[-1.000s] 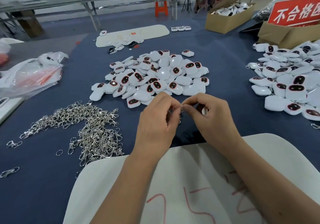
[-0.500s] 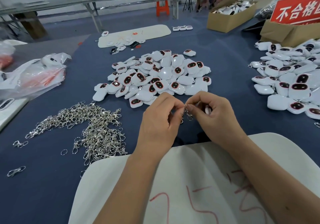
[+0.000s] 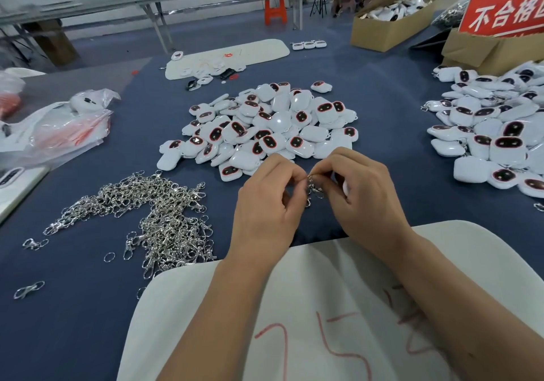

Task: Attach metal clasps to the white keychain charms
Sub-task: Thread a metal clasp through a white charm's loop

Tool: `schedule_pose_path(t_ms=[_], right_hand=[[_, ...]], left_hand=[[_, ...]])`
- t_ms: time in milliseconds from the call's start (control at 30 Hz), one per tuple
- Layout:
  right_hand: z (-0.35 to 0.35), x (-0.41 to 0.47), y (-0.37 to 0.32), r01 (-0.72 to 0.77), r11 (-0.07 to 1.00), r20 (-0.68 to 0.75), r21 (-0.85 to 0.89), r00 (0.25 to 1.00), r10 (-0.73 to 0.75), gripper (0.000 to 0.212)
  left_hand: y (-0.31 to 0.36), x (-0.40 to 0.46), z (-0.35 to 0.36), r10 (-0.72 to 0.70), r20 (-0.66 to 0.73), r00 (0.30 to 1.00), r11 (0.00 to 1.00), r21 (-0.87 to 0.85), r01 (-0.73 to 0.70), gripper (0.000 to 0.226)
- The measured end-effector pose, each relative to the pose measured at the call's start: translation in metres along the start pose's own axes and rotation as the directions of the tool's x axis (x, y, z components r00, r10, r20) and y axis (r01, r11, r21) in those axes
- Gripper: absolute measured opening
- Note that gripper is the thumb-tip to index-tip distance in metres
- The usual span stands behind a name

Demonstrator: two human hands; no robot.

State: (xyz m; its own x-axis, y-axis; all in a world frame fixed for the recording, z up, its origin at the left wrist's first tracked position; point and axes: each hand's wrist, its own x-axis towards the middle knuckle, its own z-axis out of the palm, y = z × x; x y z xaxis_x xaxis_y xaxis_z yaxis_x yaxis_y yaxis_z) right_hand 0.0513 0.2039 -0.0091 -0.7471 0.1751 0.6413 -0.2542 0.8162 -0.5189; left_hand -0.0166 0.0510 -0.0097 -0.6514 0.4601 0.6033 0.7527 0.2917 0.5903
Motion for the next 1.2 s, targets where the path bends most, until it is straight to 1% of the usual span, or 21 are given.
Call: schedule_pose_path(t_ms=[100,167,267,367,467,600,700,767,867,967,1067,1133,1200], right_hand=[[0.0,0.0,0.0,-0.009,0.999,-0.01,0.051,1.0,0.009,0.013],[0.0,-0.001,0.0,-0.076,0.985,0.016,0.156,0.997,0.074,0.013],[-0.001,0.0,0.003,-0.23,0.924,0.131,0.305,0.971,0.198,0.01],[-0.002,0.001,0.009,-0.268,0.885,0.144,0.381,0.963,0.23,0.011],[-0.002,-0.001,0.009,-0.249,0.902,0.124,0.353,0.968,0.219,0.012],[-0.002,-0.002,0.006,-0.094,0.974,0.039,0.206,0.995,0.088,0.013],[-0.003,-0.001,0.005,-0.023,0.987,0.02,0.156,1.0,0.02,0.012],[-0.002,-0.001,0.004,-0.007,0.989,0.007,0.147,1.0,0.006,0.012],[-0.001,-0.001,0.002,-0.034,0.985,-0.002,0.167,0.999,0.035,0.014],[0.001,-0.001,0.001,-0.085,0.975,0.02,0.203,0.996,0.082,0.011],[0.0,0.001,0.001,-0.209,0.953,0.013,0.218,0.977,0.212,0.002],[-0.002,0.001,0.006,-0.331,0.918,0.029,0.22,0.943,0.333,0.01],[-0.003,0.002,0.012,-0.461,0.842,0.118,0.282,0.887,0.446,0.023]], left_hand=[[0.0,0.001,0.0,0.014,-0.008,1.0,1.0,-0.004,-0.015,0.015],[0.001,0.001,0.0,0.028,-0.011,1.0,1.0,0.008,-0.028,0.015],[0.001,0.002,-0.001,0.04,-0.019,0.999,0.999,0.004,-0.04,0.014],[0.001,0.002,0.0,0.049,-0.006,0.999,0.999,-0.016,-0.049,0.011],[-0.001,0.001,0.0,0.037,0.02,0.999,0.999,-0.023,-0.036,0.011],[-0.003,0.001,-0.002,0.032,0.037,0.999,0.998,-0.048,-0.03,0.012],[-0.001,0.0,-0.003,0.026,0.025,0.999,0.999,-0.036,-0.025,0.015],[0.0,0.0,-0.002,0.013,0.011,1.0,0.999,-0.04,-0.013,0.016],[0.001,0.0,-0.002,0.009,-0.006,1.0,0.999,-0.054,-0.01,0.017],[0.003,0.001,-0.002,0.017,-0.003,1.0,0.999,-0.051,-0.017,0.018],[0.002,0.002,-0.003,0.023,-0.013,1.0,1.0,-0.015,-0.023,0.019],[0.002,0.002,-0.002,0.027,0.002,1.0,1.0,-0.001,-0.027,0.018],[0.002,0.002,-0.002,0.029,0.018,0.999,1.0,0.006,-0.029,0.017]])
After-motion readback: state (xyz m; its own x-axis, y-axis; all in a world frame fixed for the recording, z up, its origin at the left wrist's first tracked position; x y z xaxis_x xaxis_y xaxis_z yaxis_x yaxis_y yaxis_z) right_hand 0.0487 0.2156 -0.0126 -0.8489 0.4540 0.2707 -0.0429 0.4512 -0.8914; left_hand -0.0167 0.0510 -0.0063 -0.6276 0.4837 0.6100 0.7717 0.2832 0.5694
